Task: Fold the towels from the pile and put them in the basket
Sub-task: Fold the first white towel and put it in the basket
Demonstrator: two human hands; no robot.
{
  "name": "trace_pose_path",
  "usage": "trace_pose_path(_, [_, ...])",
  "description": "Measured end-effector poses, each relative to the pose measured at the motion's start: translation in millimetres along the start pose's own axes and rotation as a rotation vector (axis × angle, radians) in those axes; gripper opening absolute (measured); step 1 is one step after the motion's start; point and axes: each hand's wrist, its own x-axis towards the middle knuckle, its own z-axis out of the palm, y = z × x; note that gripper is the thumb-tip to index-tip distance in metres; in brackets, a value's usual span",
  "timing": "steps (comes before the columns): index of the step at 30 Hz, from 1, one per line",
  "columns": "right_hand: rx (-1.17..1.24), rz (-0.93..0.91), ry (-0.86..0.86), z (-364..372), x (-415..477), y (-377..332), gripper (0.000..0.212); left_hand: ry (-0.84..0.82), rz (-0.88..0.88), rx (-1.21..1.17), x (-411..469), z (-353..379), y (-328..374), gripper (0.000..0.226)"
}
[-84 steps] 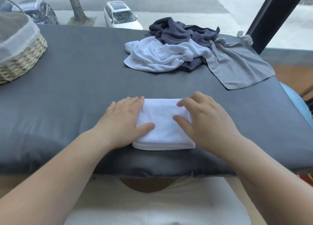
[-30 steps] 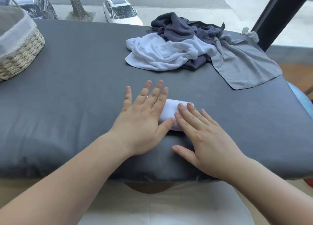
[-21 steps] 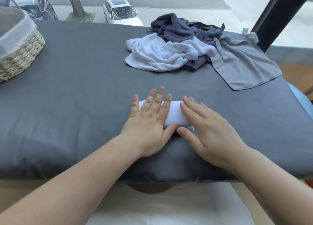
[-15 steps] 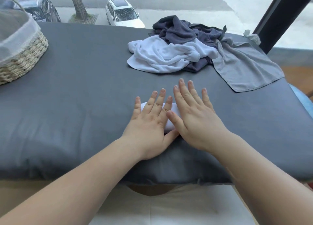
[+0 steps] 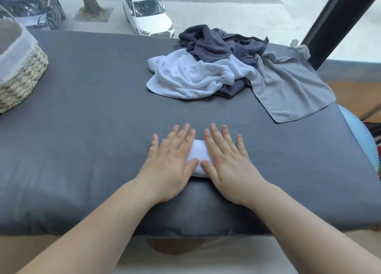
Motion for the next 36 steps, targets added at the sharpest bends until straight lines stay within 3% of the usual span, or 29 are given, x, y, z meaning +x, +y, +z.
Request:
trace_pose_path(7, [-0.036,-0.006,-0.056,-12,2,-1,0.074,-0.050,-0.244,-0.091,11,-37,10,0.084])
trace_pose_path(9, [0.040,-0.002,-0.052,-18,-1,-4,0.074,-0.105,-0.303,-0.119,15,-49,13,0.075])
trace_pose_path(12, [0.148,0.023,-0.052,-37,-5,-10,0.076,-0.188,-0.391,-0.186,16,-71,21,0.043])
trace_pose_path(15, [0.387,0.119,-0.169,-79,-8,-15,0.077,-0.206,-0.527,-0.422,2,-102,32,0.037])
trace_pose_path(18, [0.591,0.144,-0.121,-135,-23,-21,0.071,-0.137,-0.605,-0.665,-25,-144,51,0.037])
trace_pose_path(22, [0.794,0.140,-0.090,-216,-64,-39,0.059,0.034,-0.612,-0.971,-73,-213,94,0.042])
trace_pose_path(26, [0.924,0.151,-0.054,-282,-100,-66,0.040,0.141,-0.563,-1.118,-115,-268,129,0.049])
trace_pose_path(36, [1.146,0.203,0.097,-335,-114,-129,0.021,0.051,-0.494,-1.262,-171,-326,120,0.051])
